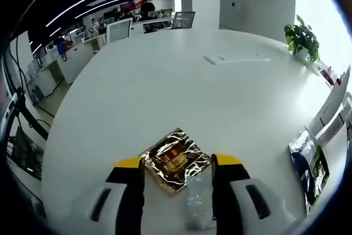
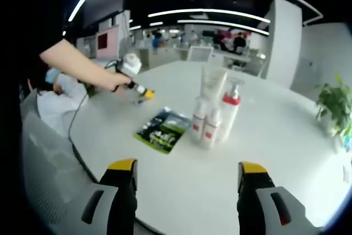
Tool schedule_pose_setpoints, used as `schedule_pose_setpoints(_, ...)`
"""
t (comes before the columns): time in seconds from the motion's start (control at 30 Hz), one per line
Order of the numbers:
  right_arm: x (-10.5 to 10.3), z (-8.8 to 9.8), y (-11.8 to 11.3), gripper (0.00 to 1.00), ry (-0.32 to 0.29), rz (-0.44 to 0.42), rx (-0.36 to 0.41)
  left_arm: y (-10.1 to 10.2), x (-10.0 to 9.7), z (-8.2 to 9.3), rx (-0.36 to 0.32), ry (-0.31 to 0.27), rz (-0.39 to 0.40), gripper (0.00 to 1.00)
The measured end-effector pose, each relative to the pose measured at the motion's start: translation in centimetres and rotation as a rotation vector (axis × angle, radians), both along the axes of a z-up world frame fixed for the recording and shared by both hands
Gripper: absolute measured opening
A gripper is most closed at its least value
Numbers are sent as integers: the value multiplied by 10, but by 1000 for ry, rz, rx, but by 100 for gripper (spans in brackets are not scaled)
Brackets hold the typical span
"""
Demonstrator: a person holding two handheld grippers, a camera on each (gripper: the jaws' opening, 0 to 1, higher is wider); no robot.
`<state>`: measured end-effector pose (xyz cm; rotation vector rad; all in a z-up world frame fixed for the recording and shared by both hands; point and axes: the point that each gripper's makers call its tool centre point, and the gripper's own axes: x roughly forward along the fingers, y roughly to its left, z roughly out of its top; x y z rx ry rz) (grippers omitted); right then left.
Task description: Arrange the skincare products in the storage area until every visible bottle or jar stands upright without overlapping.
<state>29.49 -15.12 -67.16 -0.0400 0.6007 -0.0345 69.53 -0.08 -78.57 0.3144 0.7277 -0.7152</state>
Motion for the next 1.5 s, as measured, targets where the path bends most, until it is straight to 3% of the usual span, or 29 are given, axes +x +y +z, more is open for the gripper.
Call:
schedule_pose_setpoints(0.57, 0, -2, 1, 75, 12, 4, -9, -7, 4, -1, -7, 11, -48, 37)
schedule_pose_setpoints(0.67, 0, -2, 1, 75, 14, 6, -12, -7, 4, -1, 10, 3, -66, 12)
schedule_pose_setpoints(1.0, 0, -3, 2, 75, 22, 12, -17, -8, 9, 4, -43, 31, -54, 7)
schedule_pose_setpoints(1.3, 1, -3, 5, 75, 21, 25, -22, -13, -13, 14, -48, 22, -117, 3)
schedule_pose_setpoints(1.5, 2, -3, 7, 75, 20, 32, -22, -27, -34, 39, -98, -14, -191, 2)
